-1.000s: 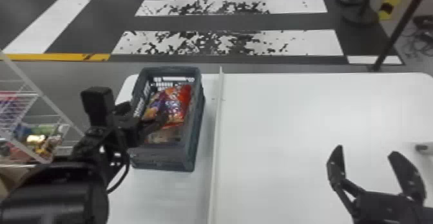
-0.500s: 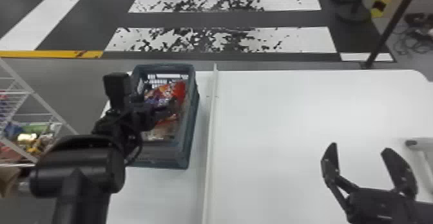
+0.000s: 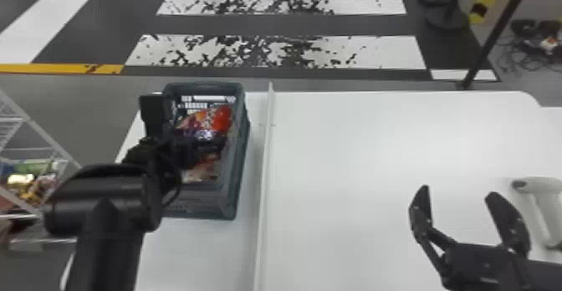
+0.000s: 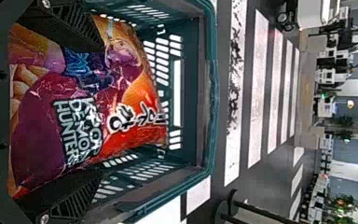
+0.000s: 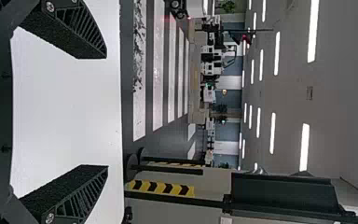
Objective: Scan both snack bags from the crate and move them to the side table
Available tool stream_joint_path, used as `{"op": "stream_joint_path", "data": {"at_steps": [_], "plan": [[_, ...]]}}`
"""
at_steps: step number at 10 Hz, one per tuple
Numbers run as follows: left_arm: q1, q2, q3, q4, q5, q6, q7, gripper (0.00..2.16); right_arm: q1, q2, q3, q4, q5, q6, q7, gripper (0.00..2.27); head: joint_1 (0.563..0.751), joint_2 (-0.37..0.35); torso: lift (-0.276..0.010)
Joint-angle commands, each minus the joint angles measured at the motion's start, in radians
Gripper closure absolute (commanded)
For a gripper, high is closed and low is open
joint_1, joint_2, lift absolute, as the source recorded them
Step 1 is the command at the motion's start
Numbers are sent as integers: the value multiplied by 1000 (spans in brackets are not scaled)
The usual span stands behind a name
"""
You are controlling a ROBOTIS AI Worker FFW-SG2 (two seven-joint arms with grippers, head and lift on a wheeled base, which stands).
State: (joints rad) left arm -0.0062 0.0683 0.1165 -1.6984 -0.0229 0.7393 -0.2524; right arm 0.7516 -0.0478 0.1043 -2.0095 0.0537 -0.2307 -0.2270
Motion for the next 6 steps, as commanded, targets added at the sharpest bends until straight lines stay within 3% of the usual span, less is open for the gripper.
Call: {"op": "stream_joint_path", "data": {"at_steps": [1,2,3,4,5,6], "plan": [[-15,1,0,20,-11,45,-4,83,-1,0,2,0,0,0,0,83,695,68,-75],[-38,2,6,43,-48,134,-79,215,-5,-1,2,2,0,3,0,83,695,69,-75],[-46,5,22,59,-77,168,-149,414,-14,-7,5,5,0,18,0,83,695,63,-75],[-41,4,28,59,-100,184,-185,772,-18,-10,6,8,-3,21,0,83,695,60,-75],[-26,-1,31,48,-100,184,-169,1382,-18,-10,6,8,-5,21,0,83,695,62,-75],[-8,-1,34,9,-88,180,-163,1409,-18,-12,6,8,-5,21,0,83,695,70,-75]]}}
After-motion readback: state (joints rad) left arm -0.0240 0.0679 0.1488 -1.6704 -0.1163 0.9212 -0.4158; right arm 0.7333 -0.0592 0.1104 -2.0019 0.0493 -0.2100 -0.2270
